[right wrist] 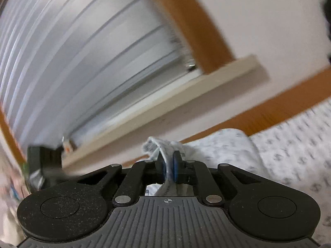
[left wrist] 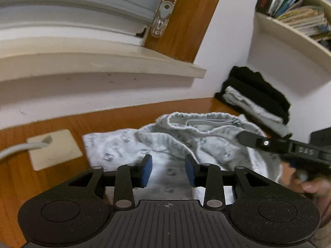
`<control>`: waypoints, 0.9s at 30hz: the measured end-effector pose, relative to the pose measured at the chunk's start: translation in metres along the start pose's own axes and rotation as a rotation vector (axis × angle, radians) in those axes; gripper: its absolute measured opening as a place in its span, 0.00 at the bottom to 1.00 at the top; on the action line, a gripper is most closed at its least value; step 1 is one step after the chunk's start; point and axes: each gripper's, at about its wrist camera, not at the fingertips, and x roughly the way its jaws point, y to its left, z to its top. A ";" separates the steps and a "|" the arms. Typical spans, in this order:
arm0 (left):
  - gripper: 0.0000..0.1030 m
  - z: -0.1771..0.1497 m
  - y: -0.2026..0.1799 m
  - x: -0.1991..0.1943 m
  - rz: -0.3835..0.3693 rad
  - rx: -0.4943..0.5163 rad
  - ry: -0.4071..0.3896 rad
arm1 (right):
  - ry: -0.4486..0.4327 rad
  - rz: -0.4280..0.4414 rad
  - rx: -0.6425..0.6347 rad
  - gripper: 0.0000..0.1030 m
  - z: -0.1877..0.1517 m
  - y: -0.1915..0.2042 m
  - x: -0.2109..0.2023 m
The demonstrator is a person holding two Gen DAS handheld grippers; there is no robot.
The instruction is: Fold clothes
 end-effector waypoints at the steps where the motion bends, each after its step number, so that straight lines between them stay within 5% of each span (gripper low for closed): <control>1: 0.39 0.001 0.000 0.002 -0.013 -0.010 0.005 | 0.000 0.011 0.022 0.09 0.000 -0.004 0.000; 7: 0.36 0.012 -0.030 -0.015 0.097 0.076 -0.115 | -0.003 0.016 0.025 0.09 0.002 -0.003 0.001; 13: 0.32 0.010 -0.039 0.013 0.039 0.048 0.020 | -0.007 0.008 0.029 0.09 0.000 -0.004 -0.001; 18: 0.39 0.008 -0.030 0.035 0.000 -0.022 0.077 | -0.002 0.008 0.029 0.09 0.000 -0.005 0.000; 19: 0.27 0.008 -0.029 0.037 0.003 -0.023 0.081 | -0.001 0.009 0.027 0.09 0.000 -0.005 0.000; 20: 0.03 0.008 -0.028 0.037 0.007 -0.022 0.082 | 0.003 0.012 0.026 0.09 0.000 -0.005 0.000; 24: 0.02 0.004 -0.024 0.005 0.024 -0.024 0.029 | 0.020 0.020 -0.016 0.09 0.000 0.003 0.002; 27: 0.04 -0.004 -0.013 -0.016 0.040 -0.039 0.061 | 0.050 0.061 -0.084 0.09 0.001 0.022 0.005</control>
